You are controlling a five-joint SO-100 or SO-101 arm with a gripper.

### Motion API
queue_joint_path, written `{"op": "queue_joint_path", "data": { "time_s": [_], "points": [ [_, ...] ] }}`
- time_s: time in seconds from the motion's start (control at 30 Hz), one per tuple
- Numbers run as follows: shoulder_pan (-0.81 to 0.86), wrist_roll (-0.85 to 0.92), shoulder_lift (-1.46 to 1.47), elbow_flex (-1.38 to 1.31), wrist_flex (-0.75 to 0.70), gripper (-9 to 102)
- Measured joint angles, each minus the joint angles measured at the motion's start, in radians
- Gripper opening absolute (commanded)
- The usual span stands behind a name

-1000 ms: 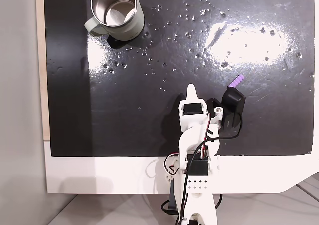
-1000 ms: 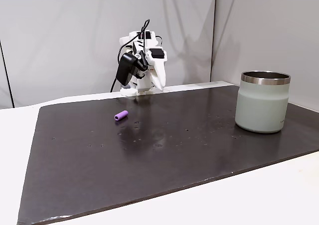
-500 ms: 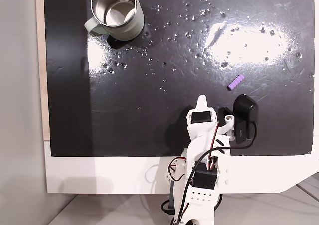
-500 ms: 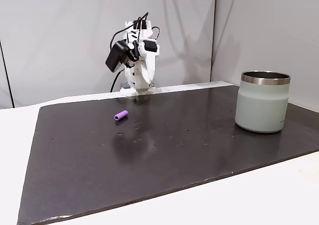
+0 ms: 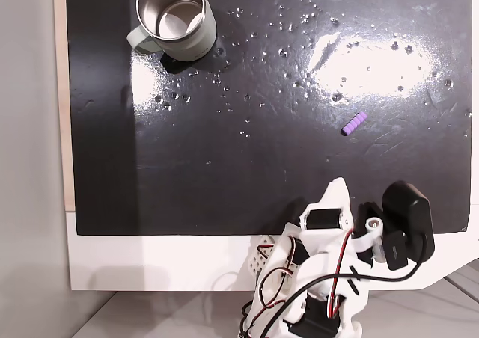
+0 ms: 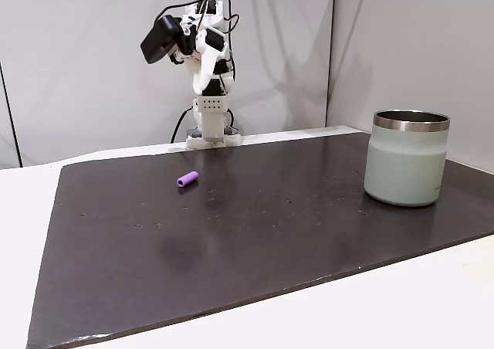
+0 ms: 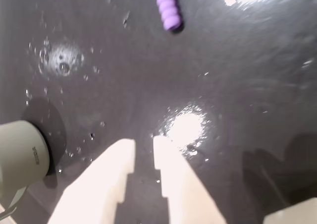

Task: Grasp a pengrip and put it in the cup.

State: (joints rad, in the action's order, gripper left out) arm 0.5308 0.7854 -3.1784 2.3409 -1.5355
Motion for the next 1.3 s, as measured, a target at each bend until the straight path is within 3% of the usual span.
{"op": "queue_joint_path", "data": {
  "time_s": [0.23, 0.5, 0.83, 1.3],
  "points": [
    [0.184, 0.130, 0.026, -0.163, -0.091, 0],
    [0.322, 0.195, 0.213, -0.325, -0.097, 0],
    [0.337, 0.195, 0.399, -0.430, -0.087, 0],
    [0.337, 0.195, 0.549, -0.374, 0.107, 0]
  ]
}}
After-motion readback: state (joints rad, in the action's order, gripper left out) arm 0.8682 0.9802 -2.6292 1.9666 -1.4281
